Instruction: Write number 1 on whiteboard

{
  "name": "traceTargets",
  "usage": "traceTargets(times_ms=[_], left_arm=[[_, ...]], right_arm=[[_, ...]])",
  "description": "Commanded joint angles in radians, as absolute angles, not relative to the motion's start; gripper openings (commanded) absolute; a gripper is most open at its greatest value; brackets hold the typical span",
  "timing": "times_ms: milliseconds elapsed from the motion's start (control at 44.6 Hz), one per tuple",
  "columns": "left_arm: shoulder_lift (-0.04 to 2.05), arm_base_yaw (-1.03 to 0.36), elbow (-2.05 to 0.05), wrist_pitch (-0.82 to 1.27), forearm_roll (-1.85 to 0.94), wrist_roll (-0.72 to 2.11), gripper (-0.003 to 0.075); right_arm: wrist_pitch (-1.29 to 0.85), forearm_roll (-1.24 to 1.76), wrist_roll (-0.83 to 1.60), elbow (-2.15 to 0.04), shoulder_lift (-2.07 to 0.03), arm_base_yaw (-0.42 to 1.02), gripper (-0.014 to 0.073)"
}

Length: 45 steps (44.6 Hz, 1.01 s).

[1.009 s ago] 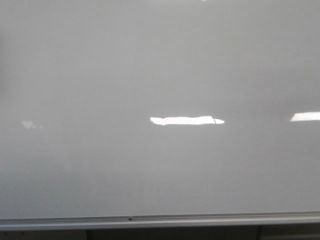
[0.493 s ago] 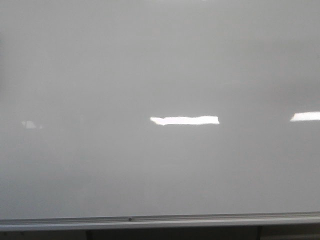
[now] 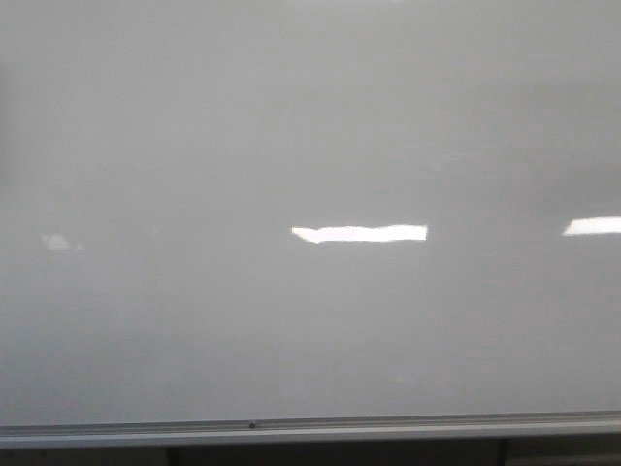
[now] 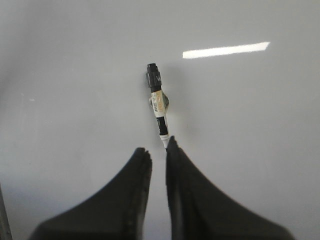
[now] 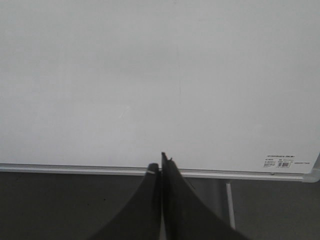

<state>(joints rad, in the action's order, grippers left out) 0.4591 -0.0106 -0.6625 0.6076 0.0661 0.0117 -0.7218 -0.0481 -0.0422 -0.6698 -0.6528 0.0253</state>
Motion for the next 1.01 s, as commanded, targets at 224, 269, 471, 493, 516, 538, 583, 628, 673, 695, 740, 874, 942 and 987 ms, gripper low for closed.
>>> traceTargets(times_ms=[224, 269, 471, 493, 516, 538, 583, 628, 673, 695, 740, 874, 942, 987], left_arm=[[0.56, -0.018, -0.69, 0.543, 0.046, 0.006, 0.0547], [0.587, -0.018, -0.694, 0.543, 0.032, 0.006, 0.0547], [0.744, -0.018, -0.723, 0.551, 0.015, 0.006, 0.0547], [0.757, -0.016, -0.728, 0.551, 0.015, 0.006, 0.0547], [0.784, -0.016, -0.737, 0.553, 0.015, 0.0, 0.0547], [0.805, -0.016, -0.745, 0.552, 0.015, 0.0, 0.0547], [0.843, -0.016, -0.764, 0.552, 0.013, -0.006, 0.0547], [0.886, -0.016, -0.783, 0.55, 0.013, -0.012, 0.0547], [0.928, -0.016, -0.804, 0.549, 0.011, -0.025, 0.0547], [0.949, -0.016, -0.815, 0.549, 0.011, -0.029, 0.0547], [0.989, -0.014, -0.841, 0.551, 0.0, -0.034, 0.0547], [1.108, 0.015, -0.887, 0.544, -0.059, -0.031, 0.0547], [1.167, 0.022, -0.901, 0.525, -0.064, -0.031, 0.0547], [1.199, 0.022, -0.91, 0.507, -0.064, -0.031, 0.0547]], right_arm=[[-0.668, -0.064, -0.011, -0.697, -0.658, 0.02, 0.0608], [-0.668, -0.064, -0.011, -0.697, -0.658, 0.02, 0.0605], [-0.672, -0.063, -0.011, -0.697, -0.658, 0.02, 0.0601], [-0.672, -0.063, -0.011, -0.697, -0.658, 0.02, 0.0601], [-0.672, -0.063, -0.011, -0.697, -0.658, 0.02, 0.0601], [-0.672, -0.063, -0.011, -0.697, -0.658, 0.02, 0.0601], [-0.672, -0.063, -0.011, -0.697, -0.658, 0.02, 0.0601], [-0.672, -0.063, -0.011, -0.697, -0.658, 0.02, 0.0601], [-0.671, -0.063, -0.011, -0.697, -0.658, 0.02, 0.0601], [-0.671, -0.063, -0.011, -0.697, -0.658, 0.02, 0.0601], [-0.671, -0.063, -0.011, -0.697, -0.658, 0.02, 0.0601], [-0.671, -0.063, -0.011, -0.697, -0.658, 0.02, 0.0601], [-0.671, -0.063, -0.011, -0.697, -0.658, 0.02, 0.0601], [-0.671, -0.063, -0.011, -0.697, -0.658, 0.02, 0.0601]])
